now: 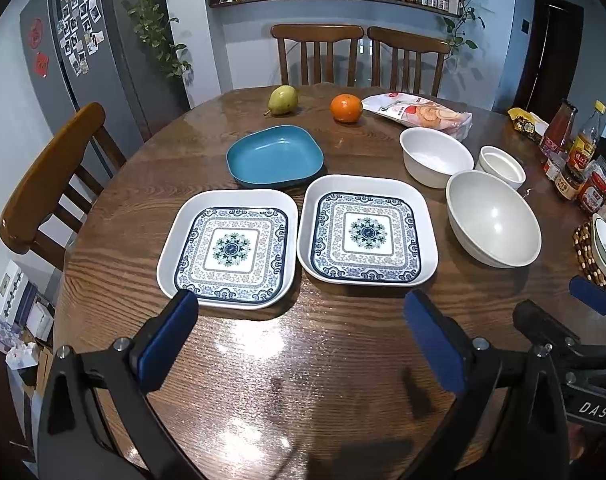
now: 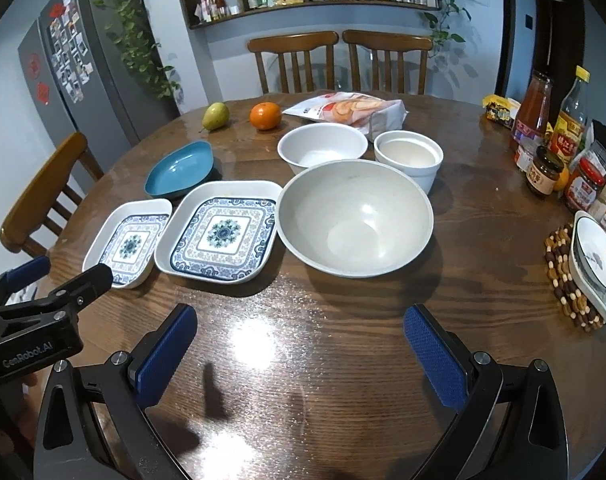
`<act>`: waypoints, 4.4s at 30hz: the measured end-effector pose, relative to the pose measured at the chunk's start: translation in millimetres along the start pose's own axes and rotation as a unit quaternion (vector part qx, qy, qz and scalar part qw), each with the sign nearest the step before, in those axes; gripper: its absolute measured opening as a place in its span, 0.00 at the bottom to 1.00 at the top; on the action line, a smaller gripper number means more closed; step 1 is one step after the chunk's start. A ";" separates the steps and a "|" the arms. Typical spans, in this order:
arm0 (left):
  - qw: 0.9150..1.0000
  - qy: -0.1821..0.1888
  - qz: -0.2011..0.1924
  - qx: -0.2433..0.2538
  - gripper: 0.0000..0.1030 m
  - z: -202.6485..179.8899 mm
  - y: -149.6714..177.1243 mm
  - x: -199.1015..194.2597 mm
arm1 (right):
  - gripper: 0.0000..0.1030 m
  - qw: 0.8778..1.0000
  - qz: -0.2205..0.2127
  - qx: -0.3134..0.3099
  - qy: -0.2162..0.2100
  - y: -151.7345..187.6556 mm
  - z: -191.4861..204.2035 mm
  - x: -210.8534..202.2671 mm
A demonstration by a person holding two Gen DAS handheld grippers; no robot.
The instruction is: Organize plates and bowls
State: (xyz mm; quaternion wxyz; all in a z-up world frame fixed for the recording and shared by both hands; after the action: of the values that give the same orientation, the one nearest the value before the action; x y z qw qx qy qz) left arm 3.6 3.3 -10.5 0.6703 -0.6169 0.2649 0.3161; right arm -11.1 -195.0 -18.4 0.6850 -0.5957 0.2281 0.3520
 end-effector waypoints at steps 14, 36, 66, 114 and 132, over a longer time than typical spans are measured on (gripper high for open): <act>0.999 -0.019 0.004 -0.031 0.99 -11.5 -3.4 1.9 | 1.00 0.998 0.006 -0.019 -0.053 -4.3 -11.7 3.5; 1.000 0.015 0.010 -0.017 0.99 24.8 -14.4 13.8 | 1.00 0.996 0.015 0.012 -0.082 -6.1 24.3 10.4; 0.993 0.019 0.110 -0.038 0.42 146.5 -16.9 142.8 | 0.23 0.981 0.145 0.026 -0.128 -20.2 149.5 157.8; 0.995 0.081 0.046 0.026 0.77 63.6 -29.0 84.9 | 0.42 0.991 0.067 0.111 -0.029 -12.3 31.4 95.8; 0.990 0.092 0.099 0.034 0.14 10.8 -42.7 144.1 | 0.10 0.993 0.068 0.095 0.008 -23.6 28.1 131.2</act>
State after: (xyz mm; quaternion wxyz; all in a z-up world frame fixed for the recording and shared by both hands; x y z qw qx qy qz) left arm 130.4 26.3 -88.5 0.6295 -0.5907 0.3955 0.3135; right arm 88.8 -141.0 -93.7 0.7109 -0.5140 0.3064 0.3697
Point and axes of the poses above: each gripper's, at about its wrist camera, not at the fingertips, and x roughly the way its jaws point, z to its left, y to its underside, the point moved 1 cm from there along x, roughly the way its jaws point, and after that the axes turned 5 degrees about -y, right-handed, at the moved point
